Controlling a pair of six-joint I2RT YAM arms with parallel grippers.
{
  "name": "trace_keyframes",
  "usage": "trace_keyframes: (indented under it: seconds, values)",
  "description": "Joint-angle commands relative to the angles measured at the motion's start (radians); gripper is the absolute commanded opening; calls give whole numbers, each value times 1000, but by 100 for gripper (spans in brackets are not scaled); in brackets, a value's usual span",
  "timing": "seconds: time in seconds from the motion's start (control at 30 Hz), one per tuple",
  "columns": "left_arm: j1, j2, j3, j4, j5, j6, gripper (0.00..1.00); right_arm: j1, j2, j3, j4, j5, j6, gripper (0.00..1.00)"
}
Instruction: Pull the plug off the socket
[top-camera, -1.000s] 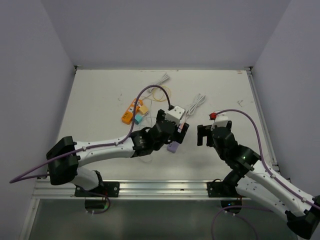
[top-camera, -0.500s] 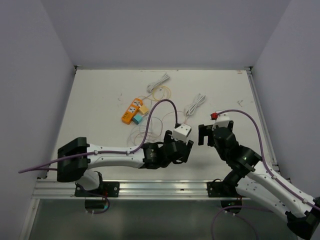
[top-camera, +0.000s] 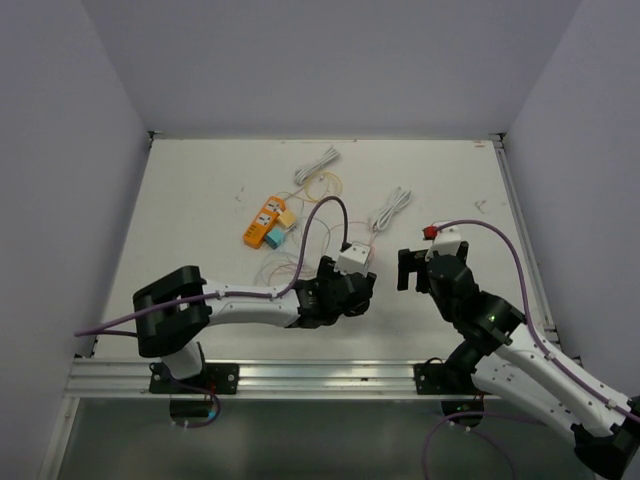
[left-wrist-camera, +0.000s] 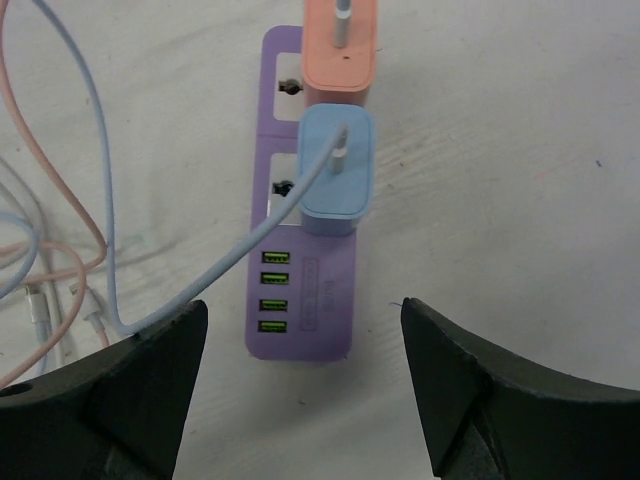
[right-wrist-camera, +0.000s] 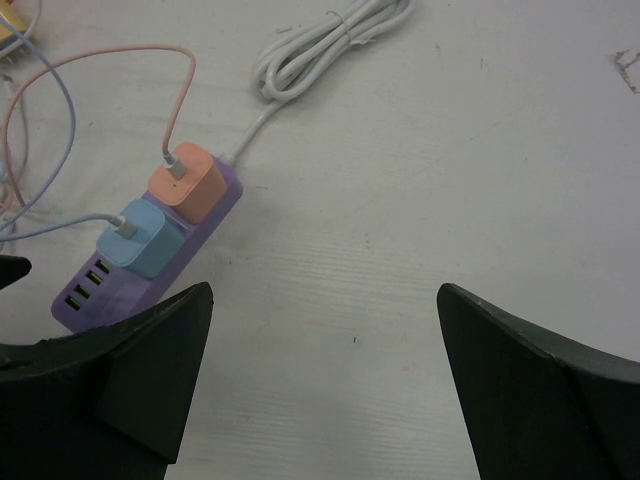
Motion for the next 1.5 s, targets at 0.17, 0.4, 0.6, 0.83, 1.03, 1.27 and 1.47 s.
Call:
trace_keyframes:
  seconds: [0.17,0.4,0.6,0.83,1.03,1.27,1.47]
  values:
    - [81,45,-113,287,25,127,81,3,-20,21,9,22,-10,99]
    - [76,59,-141,369,93,157,78,3,-6,19,17,13,-7,99]
    - [56,64,-132,364,90,151,79,2,-3,19,15,10,-4,99]
    - [19,76,-99,301,64,107,80,3,14,24,24,2,-4,99]
    - [22,150,-36,214,28,67,64,3,23,25,40,-7,-2,99]
    - [50,178,-18,195,44,62,27,3,57,42,38,-29,2,99]
    - [130,79,-145,332,155,317,13,-18,162,97,35,-105,-14,99]
